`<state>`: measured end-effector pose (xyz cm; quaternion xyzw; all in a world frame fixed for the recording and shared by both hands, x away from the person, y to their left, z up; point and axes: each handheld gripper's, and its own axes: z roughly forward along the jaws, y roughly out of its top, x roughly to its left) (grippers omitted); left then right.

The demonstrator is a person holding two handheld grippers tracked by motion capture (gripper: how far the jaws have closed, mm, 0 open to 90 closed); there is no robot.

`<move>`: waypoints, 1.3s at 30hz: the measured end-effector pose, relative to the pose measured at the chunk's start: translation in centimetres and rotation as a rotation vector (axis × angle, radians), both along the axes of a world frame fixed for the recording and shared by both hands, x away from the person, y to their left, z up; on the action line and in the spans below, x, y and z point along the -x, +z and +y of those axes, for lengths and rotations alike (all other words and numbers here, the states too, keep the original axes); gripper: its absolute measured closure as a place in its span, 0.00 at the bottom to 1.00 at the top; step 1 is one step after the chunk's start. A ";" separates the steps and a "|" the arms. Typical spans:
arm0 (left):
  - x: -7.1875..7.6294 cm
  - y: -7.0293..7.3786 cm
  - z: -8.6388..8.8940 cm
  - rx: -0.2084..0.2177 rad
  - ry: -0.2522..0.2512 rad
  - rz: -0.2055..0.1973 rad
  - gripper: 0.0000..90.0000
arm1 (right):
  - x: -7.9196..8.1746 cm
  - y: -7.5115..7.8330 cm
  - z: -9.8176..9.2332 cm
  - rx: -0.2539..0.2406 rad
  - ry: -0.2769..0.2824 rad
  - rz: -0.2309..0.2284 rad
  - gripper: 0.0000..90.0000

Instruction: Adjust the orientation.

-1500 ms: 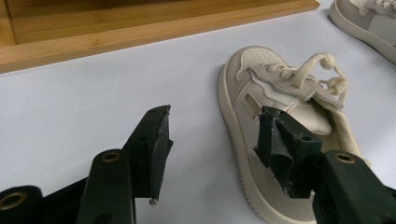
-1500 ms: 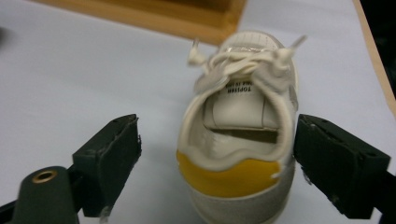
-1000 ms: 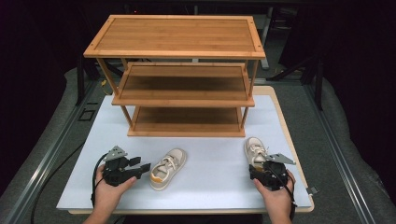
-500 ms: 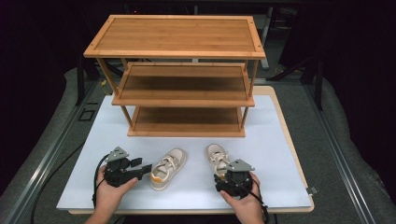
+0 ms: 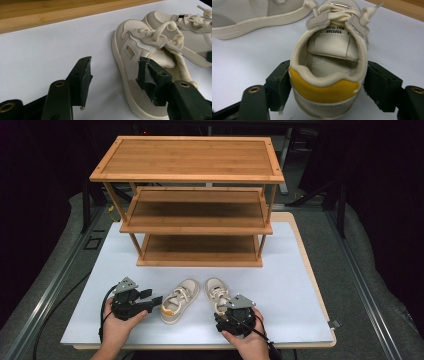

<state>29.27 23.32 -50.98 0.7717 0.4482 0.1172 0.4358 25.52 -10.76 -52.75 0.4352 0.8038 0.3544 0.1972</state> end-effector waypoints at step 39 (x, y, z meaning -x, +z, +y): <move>-0.2 -1.3 -0.8 -0.020 -0.043 0.022 0.71 | -2.4 0.5 -5.8 -0.191 -0.096 -0.059 0.66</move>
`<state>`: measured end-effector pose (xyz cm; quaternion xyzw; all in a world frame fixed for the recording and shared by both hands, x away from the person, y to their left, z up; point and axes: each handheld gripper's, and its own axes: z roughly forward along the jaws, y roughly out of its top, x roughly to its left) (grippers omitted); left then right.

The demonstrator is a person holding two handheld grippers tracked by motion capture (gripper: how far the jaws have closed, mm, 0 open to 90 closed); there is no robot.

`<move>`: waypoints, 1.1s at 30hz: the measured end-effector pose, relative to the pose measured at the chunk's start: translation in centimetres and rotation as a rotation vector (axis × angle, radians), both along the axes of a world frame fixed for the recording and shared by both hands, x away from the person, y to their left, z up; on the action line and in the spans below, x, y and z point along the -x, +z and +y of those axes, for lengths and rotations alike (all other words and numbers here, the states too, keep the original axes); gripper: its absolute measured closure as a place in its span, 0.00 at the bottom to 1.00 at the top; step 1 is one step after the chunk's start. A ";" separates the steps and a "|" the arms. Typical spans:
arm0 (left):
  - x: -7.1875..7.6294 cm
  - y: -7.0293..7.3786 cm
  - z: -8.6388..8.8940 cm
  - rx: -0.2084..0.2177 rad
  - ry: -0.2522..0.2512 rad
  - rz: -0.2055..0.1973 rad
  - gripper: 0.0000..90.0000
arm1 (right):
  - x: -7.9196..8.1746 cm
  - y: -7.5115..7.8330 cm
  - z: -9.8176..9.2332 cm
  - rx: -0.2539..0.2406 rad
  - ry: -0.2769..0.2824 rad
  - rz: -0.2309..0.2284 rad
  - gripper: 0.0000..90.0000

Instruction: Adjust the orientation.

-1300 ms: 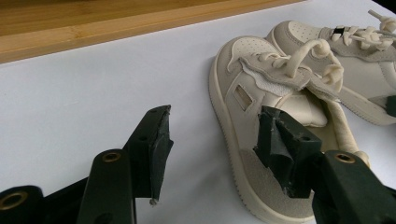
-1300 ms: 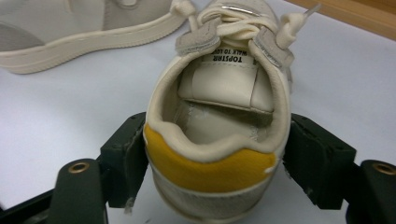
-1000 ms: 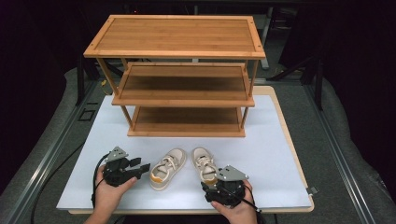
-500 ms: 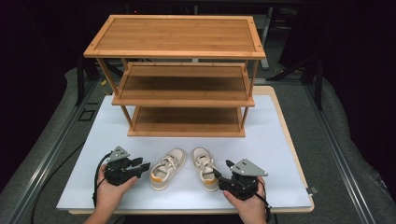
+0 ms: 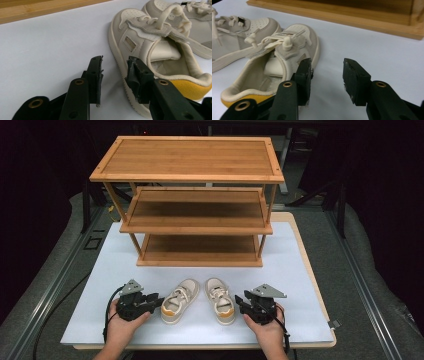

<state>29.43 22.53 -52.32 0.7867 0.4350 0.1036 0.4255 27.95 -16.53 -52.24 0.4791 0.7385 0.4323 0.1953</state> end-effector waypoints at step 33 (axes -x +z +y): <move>0.2 -0.7 -3.1 -0.002 -0.029 0.020 0.70 | -0.1 -1.1 2.6 -0.061 0.075 0.071 0.75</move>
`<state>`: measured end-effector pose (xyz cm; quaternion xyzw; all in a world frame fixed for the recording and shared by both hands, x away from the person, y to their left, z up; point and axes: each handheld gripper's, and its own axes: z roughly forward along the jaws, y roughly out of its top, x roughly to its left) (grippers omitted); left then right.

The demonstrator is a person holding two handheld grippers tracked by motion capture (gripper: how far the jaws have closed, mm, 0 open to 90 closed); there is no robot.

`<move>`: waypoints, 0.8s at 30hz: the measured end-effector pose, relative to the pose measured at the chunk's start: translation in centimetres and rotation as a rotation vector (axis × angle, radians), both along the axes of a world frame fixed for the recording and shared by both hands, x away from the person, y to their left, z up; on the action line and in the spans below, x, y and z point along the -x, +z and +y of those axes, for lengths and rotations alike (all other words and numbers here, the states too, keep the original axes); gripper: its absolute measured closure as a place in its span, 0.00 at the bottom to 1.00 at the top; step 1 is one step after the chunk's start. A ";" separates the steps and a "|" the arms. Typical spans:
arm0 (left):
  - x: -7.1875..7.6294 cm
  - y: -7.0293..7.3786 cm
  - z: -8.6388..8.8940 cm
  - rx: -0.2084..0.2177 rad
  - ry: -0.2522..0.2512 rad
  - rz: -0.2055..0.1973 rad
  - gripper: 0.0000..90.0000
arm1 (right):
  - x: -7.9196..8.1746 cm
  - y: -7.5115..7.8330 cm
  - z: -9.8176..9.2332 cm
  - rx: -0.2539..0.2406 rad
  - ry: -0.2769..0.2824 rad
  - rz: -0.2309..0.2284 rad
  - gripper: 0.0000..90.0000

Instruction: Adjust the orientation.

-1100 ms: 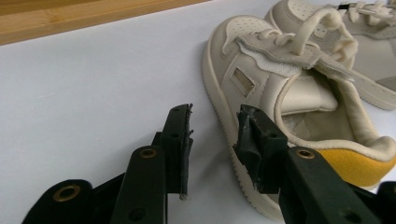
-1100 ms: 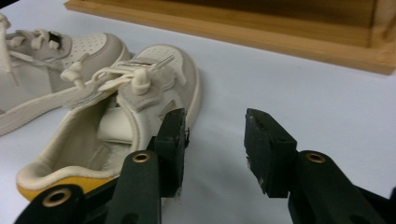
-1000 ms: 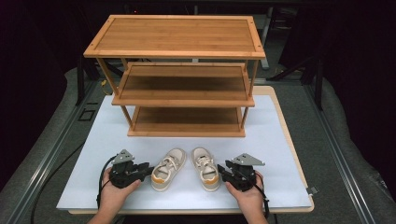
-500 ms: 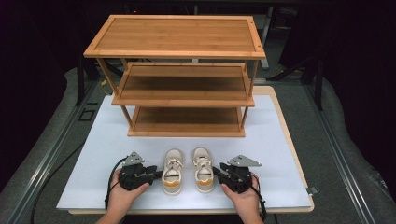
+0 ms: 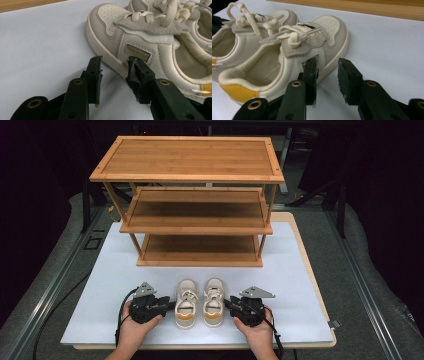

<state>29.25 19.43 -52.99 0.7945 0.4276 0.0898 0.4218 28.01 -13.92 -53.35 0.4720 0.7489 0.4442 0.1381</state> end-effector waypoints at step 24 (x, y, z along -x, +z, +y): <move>0.3 -0.3 0.2 -0.005 0.017 0.034 0.68 | -2.5 -0.6 1.8 -0.022 0.047 0.011 0.77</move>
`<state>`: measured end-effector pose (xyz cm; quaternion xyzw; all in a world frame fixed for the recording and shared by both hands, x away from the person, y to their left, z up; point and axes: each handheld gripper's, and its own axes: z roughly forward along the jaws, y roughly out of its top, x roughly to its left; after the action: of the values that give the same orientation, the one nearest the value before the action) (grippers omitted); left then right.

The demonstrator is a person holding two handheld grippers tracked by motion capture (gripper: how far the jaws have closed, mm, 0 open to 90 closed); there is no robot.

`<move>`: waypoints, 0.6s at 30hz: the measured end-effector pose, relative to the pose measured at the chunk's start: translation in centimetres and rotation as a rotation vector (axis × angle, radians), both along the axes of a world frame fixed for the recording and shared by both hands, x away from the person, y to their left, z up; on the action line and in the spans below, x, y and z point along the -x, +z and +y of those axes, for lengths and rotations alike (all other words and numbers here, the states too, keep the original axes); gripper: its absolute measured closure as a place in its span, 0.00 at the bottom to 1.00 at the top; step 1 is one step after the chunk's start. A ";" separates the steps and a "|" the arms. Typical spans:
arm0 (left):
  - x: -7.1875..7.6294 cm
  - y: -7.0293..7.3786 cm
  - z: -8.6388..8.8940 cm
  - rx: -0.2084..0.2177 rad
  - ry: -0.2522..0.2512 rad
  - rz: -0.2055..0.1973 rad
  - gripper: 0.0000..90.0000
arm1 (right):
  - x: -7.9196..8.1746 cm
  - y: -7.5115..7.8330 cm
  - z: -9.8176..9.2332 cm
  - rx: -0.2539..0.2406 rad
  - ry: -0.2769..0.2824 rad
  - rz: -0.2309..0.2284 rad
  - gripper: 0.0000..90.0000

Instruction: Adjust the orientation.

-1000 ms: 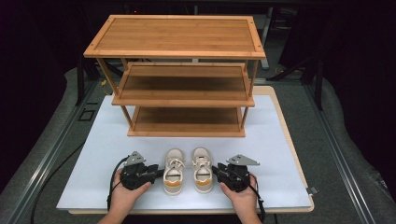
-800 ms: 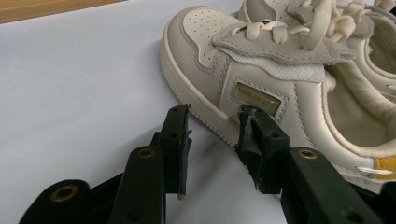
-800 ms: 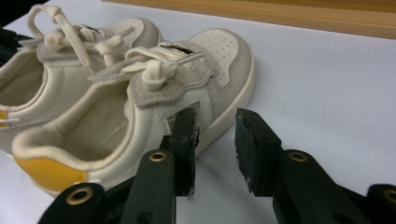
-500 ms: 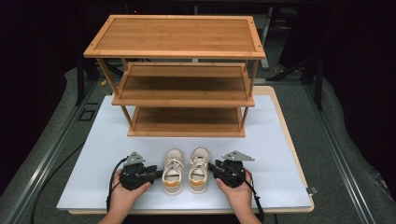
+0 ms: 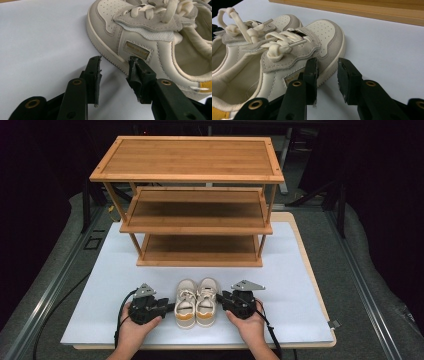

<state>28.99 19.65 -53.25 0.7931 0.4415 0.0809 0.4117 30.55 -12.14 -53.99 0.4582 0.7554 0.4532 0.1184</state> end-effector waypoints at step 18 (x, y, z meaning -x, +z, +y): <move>-2.9 -0.2 -0.8 0.019 0.049 0.005 0.79 | -1.8 0.0 -0.1 -0.027 -0.085 0.038 0.71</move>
<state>31.92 18.85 -53.48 0.7784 0.4624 0.0849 0.4161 32.33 -12.23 -53.98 0.5002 0.7311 0.4491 0.1169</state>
